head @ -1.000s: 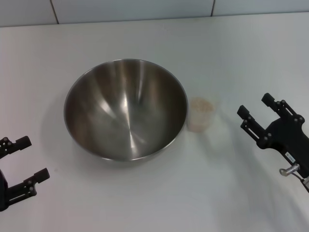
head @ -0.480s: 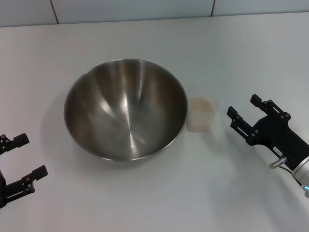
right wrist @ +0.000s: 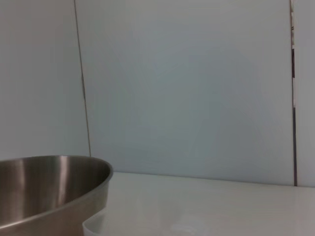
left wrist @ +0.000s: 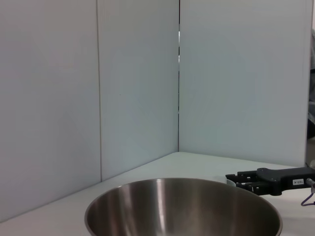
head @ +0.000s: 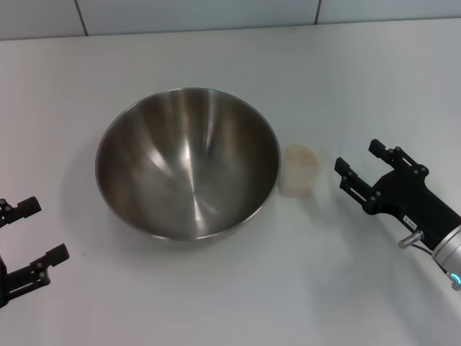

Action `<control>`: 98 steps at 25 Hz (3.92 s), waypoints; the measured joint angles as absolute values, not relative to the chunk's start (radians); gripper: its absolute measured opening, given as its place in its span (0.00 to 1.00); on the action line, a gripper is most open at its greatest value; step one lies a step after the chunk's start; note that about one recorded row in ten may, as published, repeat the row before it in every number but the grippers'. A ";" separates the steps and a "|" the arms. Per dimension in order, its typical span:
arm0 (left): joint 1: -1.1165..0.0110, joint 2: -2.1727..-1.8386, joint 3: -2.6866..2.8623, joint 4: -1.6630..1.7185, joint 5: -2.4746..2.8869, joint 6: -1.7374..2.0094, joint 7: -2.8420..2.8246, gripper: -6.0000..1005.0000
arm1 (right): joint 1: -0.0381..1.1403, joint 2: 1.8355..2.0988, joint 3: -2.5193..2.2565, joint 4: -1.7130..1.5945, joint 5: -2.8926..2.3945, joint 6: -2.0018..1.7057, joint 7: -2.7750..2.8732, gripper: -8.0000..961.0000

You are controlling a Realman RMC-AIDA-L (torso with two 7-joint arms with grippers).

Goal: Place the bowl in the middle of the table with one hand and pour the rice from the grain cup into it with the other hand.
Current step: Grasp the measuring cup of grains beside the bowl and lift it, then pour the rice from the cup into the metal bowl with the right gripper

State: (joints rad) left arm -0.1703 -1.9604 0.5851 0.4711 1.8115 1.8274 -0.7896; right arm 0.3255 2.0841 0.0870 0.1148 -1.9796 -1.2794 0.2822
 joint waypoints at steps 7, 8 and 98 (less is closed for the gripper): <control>-0.170 -1.960 0.579 0.471 1.812 1.833 -0.794 0.79 | 0.340 2.083 0.090 0.112 -1.980 -1.267 0.282 0.74; -0.170 -1.960 0.579 0.471 1.812 1.833 -0.794 0.79 | 0.344 2.083 0.090 0.112 -1.980 -1.262 0.282 0.74; -0.181 -1.961 0.538 0.476 1.817 1.853 -0.813 0.79 | 0.442 2.079 0.233 0.017 -1.974 -1.537 0.381 0.03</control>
